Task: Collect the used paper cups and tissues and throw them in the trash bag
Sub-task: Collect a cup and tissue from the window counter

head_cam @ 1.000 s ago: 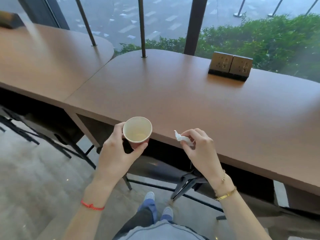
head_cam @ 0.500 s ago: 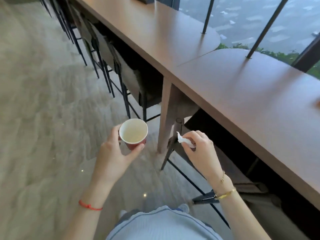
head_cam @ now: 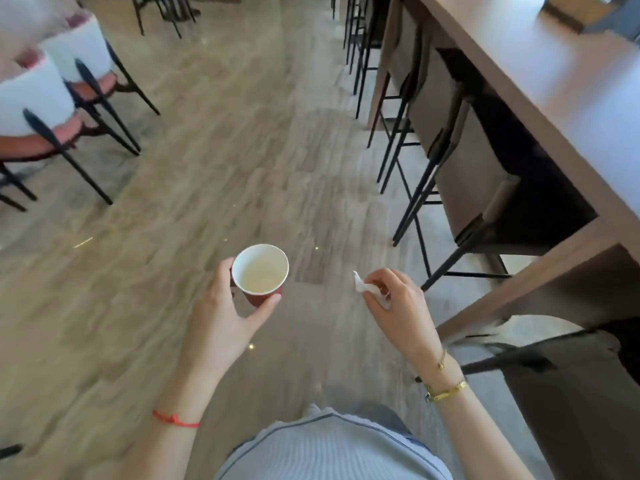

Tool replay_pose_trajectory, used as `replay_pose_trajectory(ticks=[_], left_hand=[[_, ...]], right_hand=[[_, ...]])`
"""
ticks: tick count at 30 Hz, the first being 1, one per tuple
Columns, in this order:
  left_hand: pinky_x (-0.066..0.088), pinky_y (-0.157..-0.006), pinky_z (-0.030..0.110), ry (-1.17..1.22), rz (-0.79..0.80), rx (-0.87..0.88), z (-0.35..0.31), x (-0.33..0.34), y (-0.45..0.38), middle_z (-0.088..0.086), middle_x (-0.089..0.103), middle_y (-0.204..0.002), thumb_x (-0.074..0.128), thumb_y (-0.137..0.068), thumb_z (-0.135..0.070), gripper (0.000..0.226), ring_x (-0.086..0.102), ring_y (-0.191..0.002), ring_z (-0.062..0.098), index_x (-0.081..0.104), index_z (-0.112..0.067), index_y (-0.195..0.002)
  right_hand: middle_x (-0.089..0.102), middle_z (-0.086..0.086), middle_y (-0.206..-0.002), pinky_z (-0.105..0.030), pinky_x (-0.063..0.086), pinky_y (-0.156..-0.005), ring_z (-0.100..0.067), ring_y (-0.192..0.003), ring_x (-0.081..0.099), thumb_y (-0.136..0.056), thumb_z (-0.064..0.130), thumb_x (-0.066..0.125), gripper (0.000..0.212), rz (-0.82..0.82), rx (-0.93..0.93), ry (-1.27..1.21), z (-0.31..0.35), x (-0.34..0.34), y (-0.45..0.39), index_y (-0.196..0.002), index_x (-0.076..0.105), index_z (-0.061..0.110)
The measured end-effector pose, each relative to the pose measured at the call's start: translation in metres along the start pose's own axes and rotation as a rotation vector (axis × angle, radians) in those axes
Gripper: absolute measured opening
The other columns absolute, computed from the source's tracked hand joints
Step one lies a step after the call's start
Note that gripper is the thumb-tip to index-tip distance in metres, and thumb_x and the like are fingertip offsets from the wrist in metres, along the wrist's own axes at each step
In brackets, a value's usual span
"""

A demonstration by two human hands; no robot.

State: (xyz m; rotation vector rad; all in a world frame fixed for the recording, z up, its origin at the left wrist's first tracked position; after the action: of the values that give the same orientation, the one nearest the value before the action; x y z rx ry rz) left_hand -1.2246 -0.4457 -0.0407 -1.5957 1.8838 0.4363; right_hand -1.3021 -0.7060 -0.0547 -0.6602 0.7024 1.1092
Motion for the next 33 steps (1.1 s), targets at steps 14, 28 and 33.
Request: replay_pose_trajectory(ticks=[14, 28, 33], left_hand=[[0.051, -0.078, 0.042, -0.101, -0.410, -0.406, 0.143, -0.120, -0.022, -0.008, 0.060, -0.110, 0.074, -0.067, -0.056, 0.069, 0.060, -0.099, 0.021, 0.041, -0.027, -0.121], [0.050, -0.075, 0.026, -0.085, -0.802, -0.644, 0.255, -0.249, -0.140, -0.040, 0.051, -0.104, 0.075, -0.063, -0.059, 0.066, 0.060, -0.093, 0.001, 0.037, -0.048, -0.116], [0.048, -0.075, 0.023, -0.106, -0.905, -0.738, 0.301, -0.292, -0.162, -0.027, 0.054, -0.103, 0.076, -0.062, -0.057, 0.069, 0.060, -0.093, 0.003, 0.041, -0.041, -0.120]], right_hand=[[0.060, 0.006, -0.089, -0.024, 0.046, -0.072, -0.012, -0.081, 0.053, -0.087, 0.021, 0.066, 0.010, 0.354, -0.380, -0.061, 0.152, 0.168, -0.153, -0.096, 0.063, 0.017], [0.060, 0.005, -0.087, -0.025, 0.047, -0.069, -0.014, -0.078, 0.055, -0.084, 0.012, 0.068, 0.011, 0.630, -0.779, -0.143, 0.365, 0.340, -0.344, -0.093, 0.063, 0.014], [0.062, 0.003, -0.090, -0.020, 0.045, -0.069, -0.011, -0.078, 0.056, -0.083, 0.011, 0.069, 0.013, 0.730, -0.893, -0.184, 0.439, 0.406, -0.378, -0.095, 0.064, 0.014]])
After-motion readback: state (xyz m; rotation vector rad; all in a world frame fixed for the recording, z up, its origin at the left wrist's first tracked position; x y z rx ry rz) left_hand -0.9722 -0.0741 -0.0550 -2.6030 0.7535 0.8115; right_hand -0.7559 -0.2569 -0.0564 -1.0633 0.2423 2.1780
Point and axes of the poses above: each hand's wrist, its own y-axis away from the middle knuckle, its own x-axis out of the palm, z = x × y, the point moved 5 cm from there along -y, towards the middle knuckle
